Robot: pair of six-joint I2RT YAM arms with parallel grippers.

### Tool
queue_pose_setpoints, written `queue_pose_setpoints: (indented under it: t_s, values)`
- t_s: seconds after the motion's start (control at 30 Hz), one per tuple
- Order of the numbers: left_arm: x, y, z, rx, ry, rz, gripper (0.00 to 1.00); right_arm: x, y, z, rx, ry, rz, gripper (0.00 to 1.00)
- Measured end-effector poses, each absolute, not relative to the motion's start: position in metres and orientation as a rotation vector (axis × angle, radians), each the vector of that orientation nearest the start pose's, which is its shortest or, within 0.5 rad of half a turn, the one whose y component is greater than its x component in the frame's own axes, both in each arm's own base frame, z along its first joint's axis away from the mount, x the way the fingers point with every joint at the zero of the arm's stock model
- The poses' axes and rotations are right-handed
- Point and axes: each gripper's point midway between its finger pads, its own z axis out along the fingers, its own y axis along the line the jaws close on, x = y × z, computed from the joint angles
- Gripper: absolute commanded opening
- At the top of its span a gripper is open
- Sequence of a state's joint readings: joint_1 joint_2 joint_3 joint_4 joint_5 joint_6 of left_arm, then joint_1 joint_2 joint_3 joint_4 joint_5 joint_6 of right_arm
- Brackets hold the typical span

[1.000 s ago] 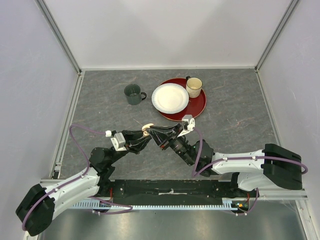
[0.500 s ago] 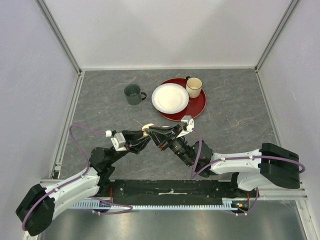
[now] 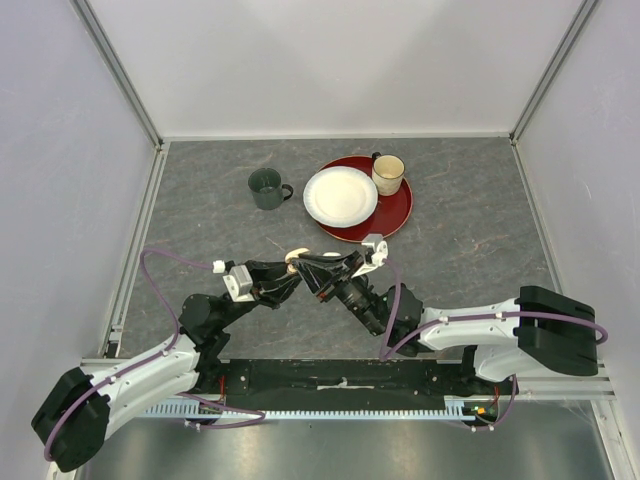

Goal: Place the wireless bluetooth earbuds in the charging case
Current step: Place the earbud in the charging case, then close the charging case.

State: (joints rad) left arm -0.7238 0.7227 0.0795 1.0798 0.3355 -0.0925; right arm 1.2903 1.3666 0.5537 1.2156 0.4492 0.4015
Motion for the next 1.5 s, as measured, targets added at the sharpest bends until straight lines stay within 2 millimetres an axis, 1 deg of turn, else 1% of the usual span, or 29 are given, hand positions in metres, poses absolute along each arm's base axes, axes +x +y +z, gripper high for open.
queue_pose_setpoints:
  t_s: [0.3,0.73,0.77,0.83,0.87,0.93,1.03,1.07,1.13,1.17,1.23,1.27,1.5]
  values:
    - [0.176,-0.237,0.248,0.661,1.032,-0.908,0.02,0.174,0.382,0.286,-0.144,1.304,1.161,0.00]
    - [0.178,-0.235,0.250,0.643,1.036,-0.899,0.02,0.170,0.381,0.283,-0.194,1.313,1.103,0.00]
    - [0.178,-0.235,0.250,0.643,1.035,-0.899,0.02,0.169,0.381,0.283,-0.198,1.314,1.100,0.01]
    - [0.178,-0.235,0.250,0.643,1.035,-0.899,0.02,0.169,0.381,0.282,-0.203,1.316,1.096,0.05]
    - [0.178,-0.235,0.250,0.643,1.035,-0.899,0.02,0.169,0.381,0.282,-0.206,1.318,1.094,0.09]
    - [0.178,-0.235,0.249,0.644,1.036,-0.899,0.02,0.169,0.381,0.281,-0.209,1.322,1.089,0.10]
    - [0.178,-0.235,0.249,0.644,1.037,-0.899,0.02,0.169,0.381,0.281,-0.213,1.327,1.084,0.19]
    - [0.178,-0.235,0.249,0.644,1.037,-0.899,0.02,0.169,0.381,0.281,-0.215,1.328,1.082,0.23]
    - [0.178,-0.235,0.249,0.644,1.037,-0.899,0.02,0.168,0.380,0.281,-0.218,1.330,1.080,0.28]
    - [0.178,-0.235,0.249,0.644,1.036,-0.899,0.02,0.168,0.380,0.282,-0.220,1.331,1.078,0.34]
    - [0.178,-0.235,0.250,0.644,1.035,-0.899,0.02,0.167,0.380,0.283,-0.225,1.332,1.075,0.39]
    - [0.178,-0.235,0.250,0.642,1.036,-0.898,0.02,0.166,0.380,0.283,-0.230,1.335,1.074,0.43]
    - [0.178,-0.234,0.253,0.637,1.026,-0.897,0.02,0.162,0.384,0.290,-0.264,1.335,1.066,0.55]
